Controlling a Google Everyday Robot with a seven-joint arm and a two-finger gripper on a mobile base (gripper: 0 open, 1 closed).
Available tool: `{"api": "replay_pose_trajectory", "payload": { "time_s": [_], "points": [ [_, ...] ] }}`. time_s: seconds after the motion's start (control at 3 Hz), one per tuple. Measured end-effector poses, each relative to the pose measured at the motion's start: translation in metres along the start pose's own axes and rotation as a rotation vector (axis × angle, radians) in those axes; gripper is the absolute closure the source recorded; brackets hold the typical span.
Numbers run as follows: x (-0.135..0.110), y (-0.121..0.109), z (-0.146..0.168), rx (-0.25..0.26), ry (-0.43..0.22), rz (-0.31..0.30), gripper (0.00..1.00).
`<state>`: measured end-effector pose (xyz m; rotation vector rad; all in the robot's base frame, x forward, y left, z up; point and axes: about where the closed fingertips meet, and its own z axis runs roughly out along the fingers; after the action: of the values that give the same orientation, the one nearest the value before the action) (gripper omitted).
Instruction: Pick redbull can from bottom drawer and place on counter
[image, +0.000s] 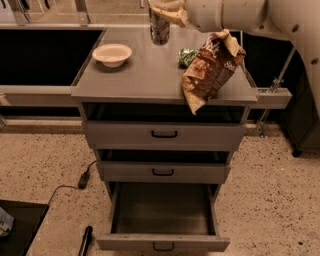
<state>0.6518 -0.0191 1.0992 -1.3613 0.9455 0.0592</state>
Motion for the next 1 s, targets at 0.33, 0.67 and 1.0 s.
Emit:
{"api": "replay_pose_trajectory", "payload": {
  "time_s": [0.33,0.67,1.0],
  "points": [
    [0.055,-0.006,0.041,-0.054,0.021,0.060,1.00],
    [0.094,0.001,0.096,-0.113,0.002,0.135,1.00],
    [0.111,0.015,0.151,-0.179,-0.026,0.208,1.00]
  ]
}}
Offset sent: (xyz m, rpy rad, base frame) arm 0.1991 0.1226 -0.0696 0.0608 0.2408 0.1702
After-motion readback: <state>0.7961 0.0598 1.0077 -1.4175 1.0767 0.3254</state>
